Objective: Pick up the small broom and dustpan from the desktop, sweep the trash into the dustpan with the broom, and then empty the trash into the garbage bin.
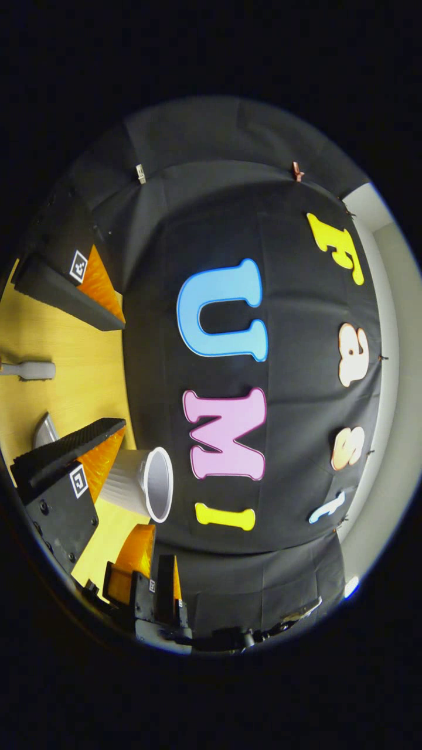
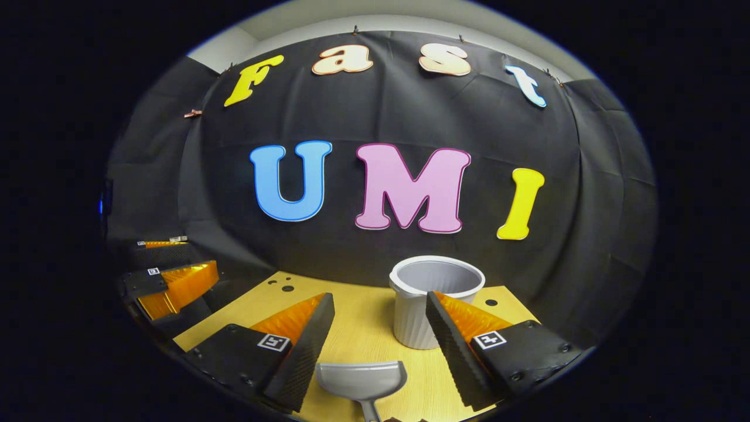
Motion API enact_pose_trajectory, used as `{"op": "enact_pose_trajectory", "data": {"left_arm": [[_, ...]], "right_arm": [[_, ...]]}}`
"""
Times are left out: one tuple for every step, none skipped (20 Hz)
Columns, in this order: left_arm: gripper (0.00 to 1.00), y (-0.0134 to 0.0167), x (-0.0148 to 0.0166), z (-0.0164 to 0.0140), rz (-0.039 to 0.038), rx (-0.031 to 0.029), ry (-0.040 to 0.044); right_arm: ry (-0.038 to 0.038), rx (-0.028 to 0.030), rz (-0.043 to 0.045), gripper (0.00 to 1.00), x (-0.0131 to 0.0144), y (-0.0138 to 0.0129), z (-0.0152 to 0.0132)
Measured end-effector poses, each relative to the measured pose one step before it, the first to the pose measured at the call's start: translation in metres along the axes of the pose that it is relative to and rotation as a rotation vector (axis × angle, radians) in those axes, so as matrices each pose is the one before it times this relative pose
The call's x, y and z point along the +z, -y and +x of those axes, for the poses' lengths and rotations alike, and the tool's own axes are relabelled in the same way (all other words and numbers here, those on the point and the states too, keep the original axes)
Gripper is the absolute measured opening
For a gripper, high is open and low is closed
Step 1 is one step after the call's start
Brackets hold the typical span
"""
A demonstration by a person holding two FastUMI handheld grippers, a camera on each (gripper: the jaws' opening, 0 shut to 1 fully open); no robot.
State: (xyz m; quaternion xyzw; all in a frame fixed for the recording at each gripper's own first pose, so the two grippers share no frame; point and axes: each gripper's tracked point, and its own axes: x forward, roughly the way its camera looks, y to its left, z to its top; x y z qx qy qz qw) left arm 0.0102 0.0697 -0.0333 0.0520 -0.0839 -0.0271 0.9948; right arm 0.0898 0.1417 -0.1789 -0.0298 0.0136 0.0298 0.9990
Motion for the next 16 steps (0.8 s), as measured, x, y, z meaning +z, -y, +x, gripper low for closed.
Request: {"op": "enact_pose_trajectory", "data": {"left_arm": [[0.96, 0.00432, 0.00184, -0.00043, 0.00617, -0.01132, 0.00931], [0.95, 0.00419, 0.00101, -0.00043, 0.00422, -0.00580, 0.00451], [0.95, 0.00425, -0.00116, 0.00107, 0.00116, -0.00405, -0.00509], [0.95, 0.00387, -0.00223, 0.00015, -0.00066, -0.00531, -0.01417], [0.95, 0.00289, -0.00227, 0.00225, -0.00460, -0.00621, -0.00754], [0.95, 0.00347, 0.00069, 0.00176, -0.00679, -0.00928, -0.00130], [0.95, 0.00140, 0.00156, 0.00353, -0.00333, -0.00765, 0.00486], [0.95, 0.00002, 0.00324, 0.00248, 0.00077, -0.00433, 0.00800], [0.95, -0.00004, 0.00304, 0.00282, 0.00508, -0.00426, 0.00966], [0.95, -0.00069, 0.00519, 0.00165, 0.00583, -0.00030, 0.01254], [0.95, -0.00078, 0.00260, 0.00408, 0.00451, -0.00146, 0.01030], [0.94, 0.00069, 0.00413, 0.00183, 0.00118, -0.00312, 0.00917], [0.95, 0.00116, 0.00346, 0.00173, -0.00227, -0.00305, 0.00642], [0.95, 0.00137, 0.00339, 0.00207, -0.00641, -0.00158, 0.00372], [0.95, 0.00193, 0.00009, 0.00179, -0.00887, -0.00365, 0.00033], [0.94, 0.00122, 0.00063, 0.00049, -0.00678, 0.00115, -0.00160]], "right_arm": [[0.00788, -0.00553, -0.00203, 0.97, 0.00223, 0.00091, -0.00100], [0.00642, -0.00612, 0.00071, 0.98, 0.00310, 0.00096, 0.00060], [0.00683, -0.00320, 0.00481, 0.98, 0.00172, 0.00113, -0.00084], [0.00176, -0.00143, 0.00334, 0.98, 0.00036, 0.00030, 0.00121], [-0.00300, -0.00495, 0.00091, 0.98, -0.00187, 0.00108, 0.00020], [-0.00154, -0.00607, -0.00005, 0.98, -0.00055, 0.00320, 0.00051], [0.00002, -0.00928, 0.00307, 0.98, 0.00127, 0.00315, -0.00033], [0.00290, -0.00927, 0.00748, 0.98, 0.00133, 0.00435, 0.00114], [0.00195, -0.00794, 0.00599, 0.98, 0.00182, 0.00391, -0.00059], [0.00225, -0.01059, 0.00507, 0.98, 0.00168, 0.00508, 0.00006], [0.00173, -0.00777, 0.00270, 0.98, 0.00151, 0.00449, 0.00068], [0.00031, -0.00954, 0.00057, 0.98, 0.00279, 0.00508, 0.00092], [0.00039, -0.00999, 0.00009, 0.98, 0.00228, 0.00484, 0.00071], [0.00464, -0.00724, 0.00080, 0.98, 0.00421, 0.00500, 0.00170], [0.00632, -0.00557, 0.00072, 0.98, 0.00523, 0.00373, 0.00073], [0.00609, -0.00262, -0.00013, 0.98, 0.00334, 0.00266, 0.00206]]}}
